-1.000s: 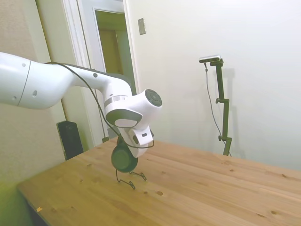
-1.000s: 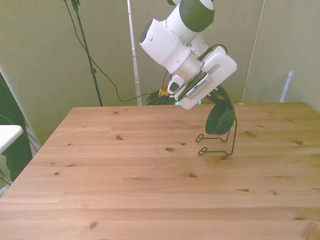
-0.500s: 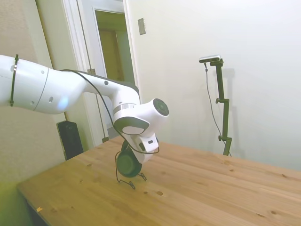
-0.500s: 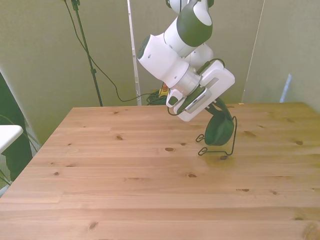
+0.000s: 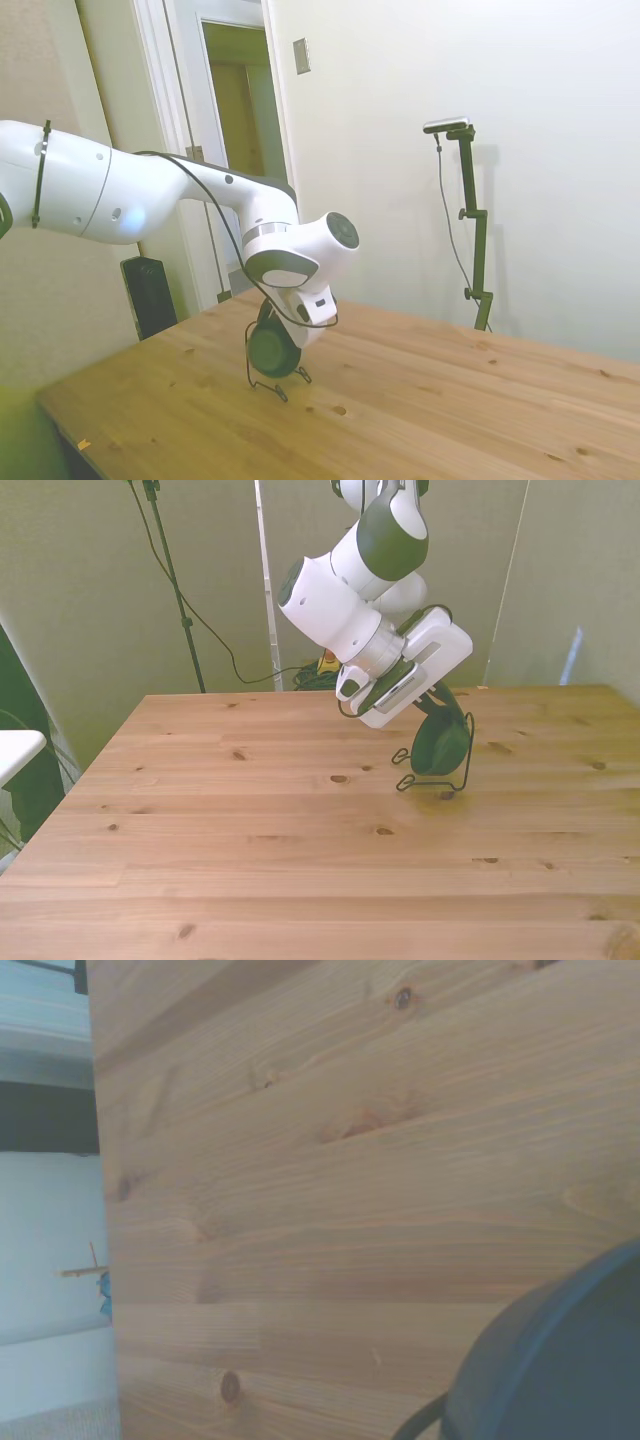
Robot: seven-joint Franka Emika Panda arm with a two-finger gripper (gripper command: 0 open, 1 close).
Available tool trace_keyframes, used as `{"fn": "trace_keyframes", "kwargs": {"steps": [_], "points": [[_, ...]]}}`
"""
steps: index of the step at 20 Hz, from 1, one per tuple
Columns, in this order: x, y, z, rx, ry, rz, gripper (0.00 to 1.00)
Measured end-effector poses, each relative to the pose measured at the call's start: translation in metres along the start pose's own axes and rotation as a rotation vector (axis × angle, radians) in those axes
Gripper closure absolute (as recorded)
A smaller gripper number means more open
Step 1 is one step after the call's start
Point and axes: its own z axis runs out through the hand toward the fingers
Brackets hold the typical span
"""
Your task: Load the bowl
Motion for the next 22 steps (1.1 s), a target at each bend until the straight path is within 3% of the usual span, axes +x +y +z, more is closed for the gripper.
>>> {"fn": "trace_keyframes", "kwargs": {"steps": [15, 21, 22], "points": [[0.005, 0.009, 0.012, -0.018, -0.013, 0.056, 1.00], [0.005, 0.010, 0.014, -0.057, 0.003, 0.129, 1.00], [0.005, 0.010, 0.014, -0.061, 0.005, 0.133, 0.00]]}}
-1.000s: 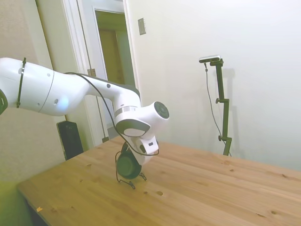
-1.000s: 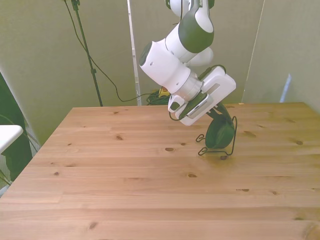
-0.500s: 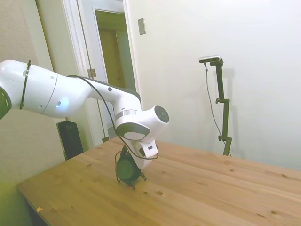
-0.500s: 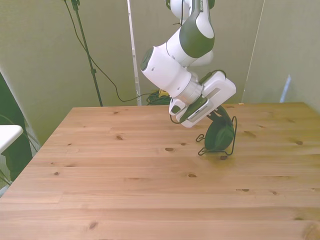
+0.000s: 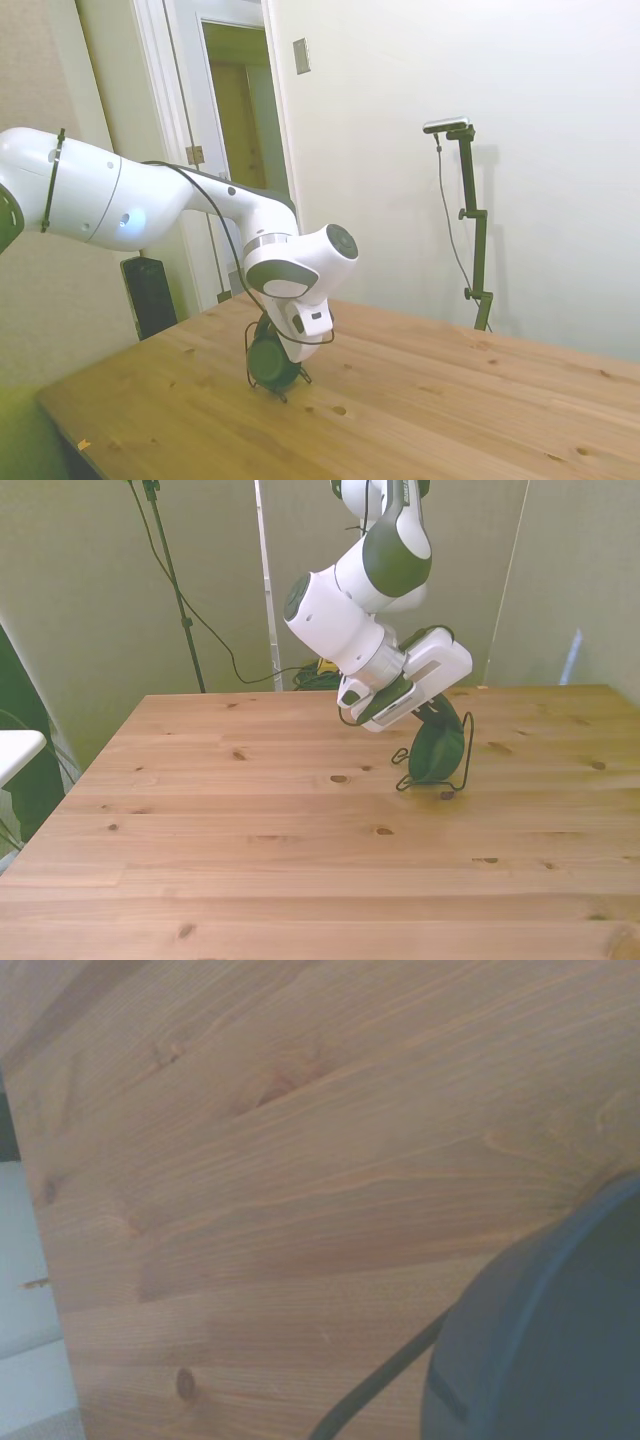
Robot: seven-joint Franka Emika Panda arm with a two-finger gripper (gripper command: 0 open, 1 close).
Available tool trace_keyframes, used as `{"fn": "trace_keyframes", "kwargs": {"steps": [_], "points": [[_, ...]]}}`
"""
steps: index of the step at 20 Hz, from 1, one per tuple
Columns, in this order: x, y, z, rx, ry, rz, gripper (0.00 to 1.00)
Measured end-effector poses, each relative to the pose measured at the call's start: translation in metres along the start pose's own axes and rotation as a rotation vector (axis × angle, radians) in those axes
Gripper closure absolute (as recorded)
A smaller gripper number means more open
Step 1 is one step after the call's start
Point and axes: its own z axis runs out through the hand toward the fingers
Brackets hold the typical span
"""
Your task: Load the bowl
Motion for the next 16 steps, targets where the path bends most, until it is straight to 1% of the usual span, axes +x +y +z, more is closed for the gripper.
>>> {"fn": "trace_keyframes", "kwargs": {"steps": [7, 9, 12, 16], "points": [[-0.005, -0.005, 0.000, -0.039, 0.028, 0.002, 0.00], [-0.008, -0.005, -0.001, -0.063, 0.047, 0.008, 0.00], [-0.014, -0.008, -0.004, -0.117, 0.109, 0.009, 0.00], [-0.032, -0.017, -0.016, -0.180, 0.251, -0.003, 0.00]]}}
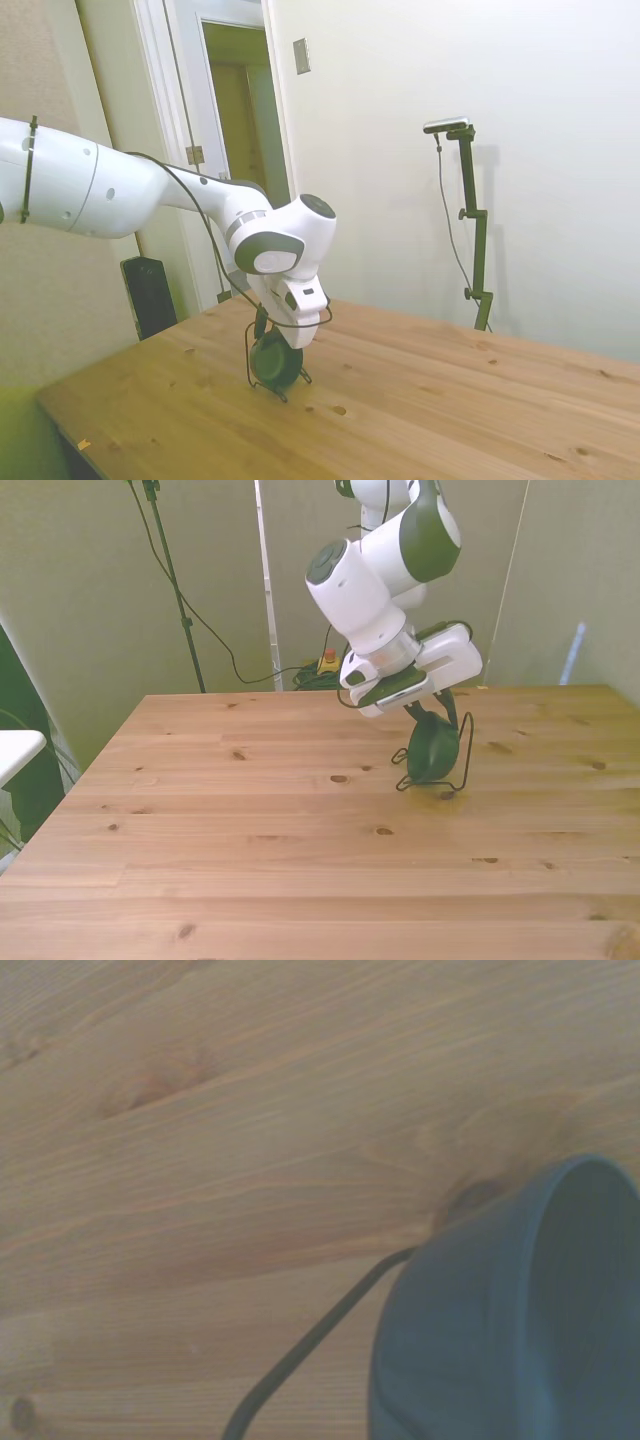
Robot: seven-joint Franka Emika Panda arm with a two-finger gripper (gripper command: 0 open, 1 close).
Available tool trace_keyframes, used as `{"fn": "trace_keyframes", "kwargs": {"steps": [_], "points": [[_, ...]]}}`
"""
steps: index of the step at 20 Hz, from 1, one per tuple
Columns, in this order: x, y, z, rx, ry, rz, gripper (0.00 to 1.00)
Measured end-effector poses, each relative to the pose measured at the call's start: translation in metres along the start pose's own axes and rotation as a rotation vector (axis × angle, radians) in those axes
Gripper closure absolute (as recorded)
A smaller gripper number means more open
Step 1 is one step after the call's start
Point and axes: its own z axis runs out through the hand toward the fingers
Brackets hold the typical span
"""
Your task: Load the bowl
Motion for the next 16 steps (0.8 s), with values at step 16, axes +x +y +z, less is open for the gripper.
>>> {"fn": "trace_keyframes", "kwargs": {"steps": [16], "points": [[-0.116, -0.012, -0.077, -0.192, 0.517, 0.030, 0.00]]}}
